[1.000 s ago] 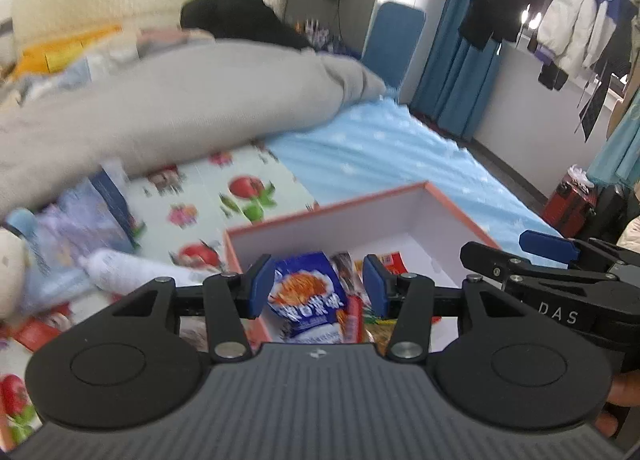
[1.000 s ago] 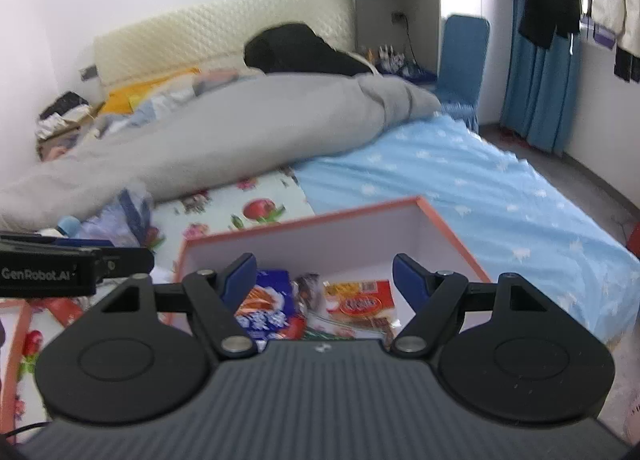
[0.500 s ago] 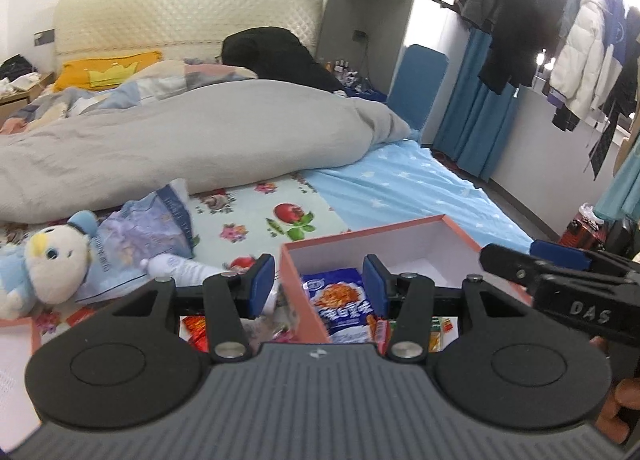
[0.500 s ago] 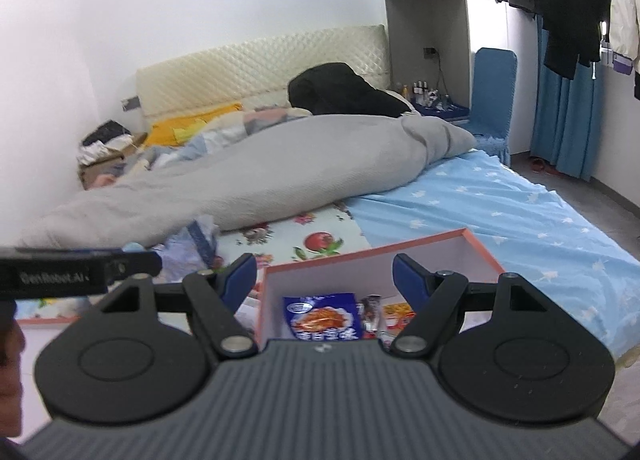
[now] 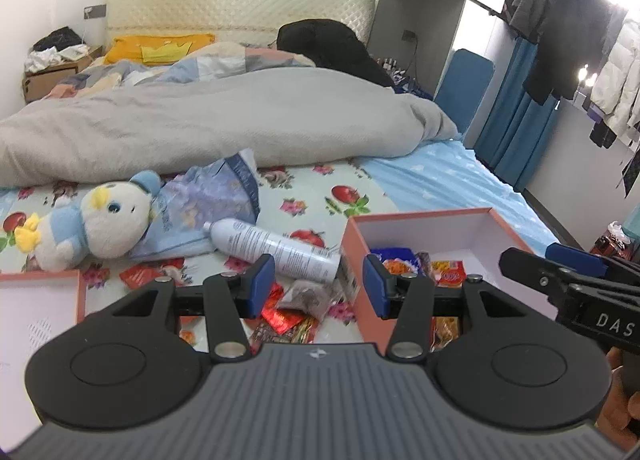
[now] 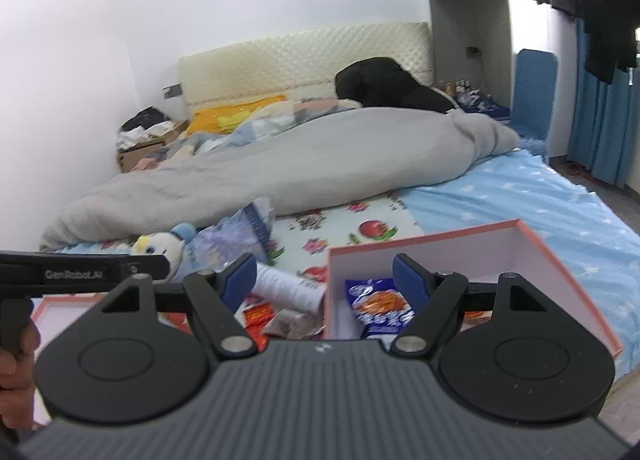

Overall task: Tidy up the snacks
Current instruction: 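Withdraw both open tools from the box back over the sheet, then lower the left tool to the red pack while the right approaches the clear bag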

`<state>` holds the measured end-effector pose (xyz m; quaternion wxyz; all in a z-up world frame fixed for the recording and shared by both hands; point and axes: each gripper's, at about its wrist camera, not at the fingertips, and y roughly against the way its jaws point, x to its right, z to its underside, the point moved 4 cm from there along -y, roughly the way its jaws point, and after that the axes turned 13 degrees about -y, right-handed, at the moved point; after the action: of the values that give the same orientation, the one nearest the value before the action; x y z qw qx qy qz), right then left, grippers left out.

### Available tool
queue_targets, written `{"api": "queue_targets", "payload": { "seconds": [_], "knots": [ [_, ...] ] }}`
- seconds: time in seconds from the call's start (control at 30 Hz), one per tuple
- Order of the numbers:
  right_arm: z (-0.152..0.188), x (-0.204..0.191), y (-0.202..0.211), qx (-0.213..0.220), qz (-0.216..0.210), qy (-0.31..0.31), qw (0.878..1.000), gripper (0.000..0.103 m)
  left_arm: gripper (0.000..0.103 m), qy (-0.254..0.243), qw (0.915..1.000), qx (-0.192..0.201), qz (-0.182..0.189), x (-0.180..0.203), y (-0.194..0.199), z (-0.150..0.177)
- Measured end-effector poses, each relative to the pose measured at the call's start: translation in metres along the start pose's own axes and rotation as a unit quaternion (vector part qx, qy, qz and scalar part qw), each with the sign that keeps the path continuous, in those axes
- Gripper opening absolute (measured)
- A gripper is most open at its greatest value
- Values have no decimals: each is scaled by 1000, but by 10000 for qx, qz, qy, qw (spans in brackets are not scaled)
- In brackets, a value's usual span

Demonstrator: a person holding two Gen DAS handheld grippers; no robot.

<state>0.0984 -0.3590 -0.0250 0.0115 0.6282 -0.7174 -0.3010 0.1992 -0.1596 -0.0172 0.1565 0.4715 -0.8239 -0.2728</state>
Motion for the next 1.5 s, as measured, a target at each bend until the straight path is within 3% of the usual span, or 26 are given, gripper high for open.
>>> {"api": "queue_targets", "payload": {
  "seconds": [0.87,1.23,1.37,1.5],
  "knots": [
    [113,-59,-26,-1022,-647,600,9908,76,55,582,9960,-446,-511,-61,-5,109],
    [144,-73,-47,-1418,-722,713,9847,76,55,839,9916,-743,-640,-94,-19,142],
    [152,-78,-61,-1528,-771,719,9826,76,65,817,9910,-809,-682,-105,-29,148],
    [157,-84,-80,-1630,-755,745,9809,76,68,849,9904,-836,-702,-117,-44,152]
  ]
}}
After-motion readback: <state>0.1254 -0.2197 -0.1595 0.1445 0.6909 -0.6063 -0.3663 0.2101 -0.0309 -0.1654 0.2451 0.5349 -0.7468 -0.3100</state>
